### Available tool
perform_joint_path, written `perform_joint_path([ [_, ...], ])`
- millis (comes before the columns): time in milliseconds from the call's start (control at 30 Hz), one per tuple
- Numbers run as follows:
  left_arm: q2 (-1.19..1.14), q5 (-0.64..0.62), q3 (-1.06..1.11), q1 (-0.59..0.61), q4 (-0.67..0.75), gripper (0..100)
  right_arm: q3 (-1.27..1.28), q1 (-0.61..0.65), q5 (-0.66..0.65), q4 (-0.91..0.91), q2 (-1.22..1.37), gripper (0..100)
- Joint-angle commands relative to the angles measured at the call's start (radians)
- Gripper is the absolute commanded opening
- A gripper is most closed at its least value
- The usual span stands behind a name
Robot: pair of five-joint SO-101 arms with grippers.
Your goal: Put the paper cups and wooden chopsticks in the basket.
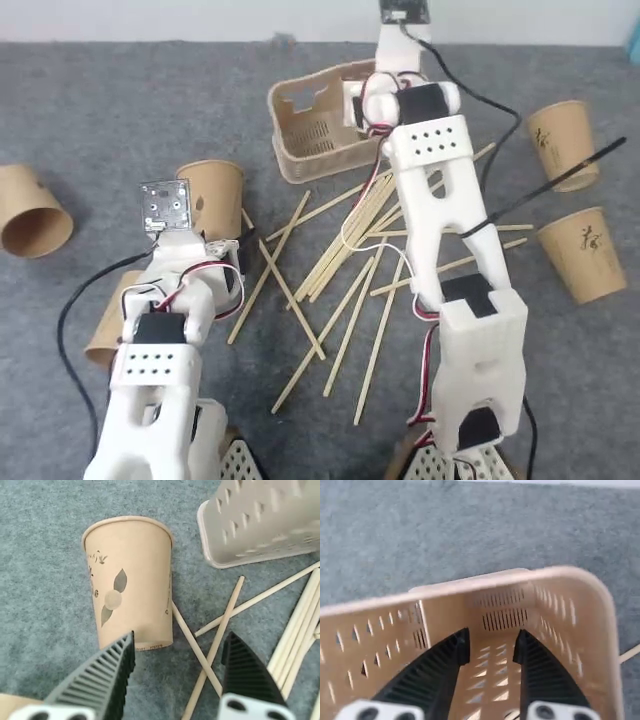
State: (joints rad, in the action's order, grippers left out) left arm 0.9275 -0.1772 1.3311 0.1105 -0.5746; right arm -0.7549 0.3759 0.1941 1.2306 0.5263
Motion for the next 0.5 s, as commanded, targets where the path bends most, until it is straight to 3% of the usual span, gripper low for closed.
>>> perform_joint_path([
  [0,0.028,0.009,-0.005,0.005,0.029,27,-0.025,0.042,0.006,-0.013,-0.113,16.7],
  [100,0.028,0.011,-0.005,0.005,0.029,27,-0.025,0.041,-0.018,-0.022,-0.193,16.9],
  [267,0.028,0.011,-0.005,0.005,0.029,27,-0.025,0.021,-0.184,-0.016,-0.312,16.9],
  [467,0.028,0.011,-0.005,0.005,0.029,27,-0.023,-0.05,-0.245,-0.022,-0.377,17.0],
])
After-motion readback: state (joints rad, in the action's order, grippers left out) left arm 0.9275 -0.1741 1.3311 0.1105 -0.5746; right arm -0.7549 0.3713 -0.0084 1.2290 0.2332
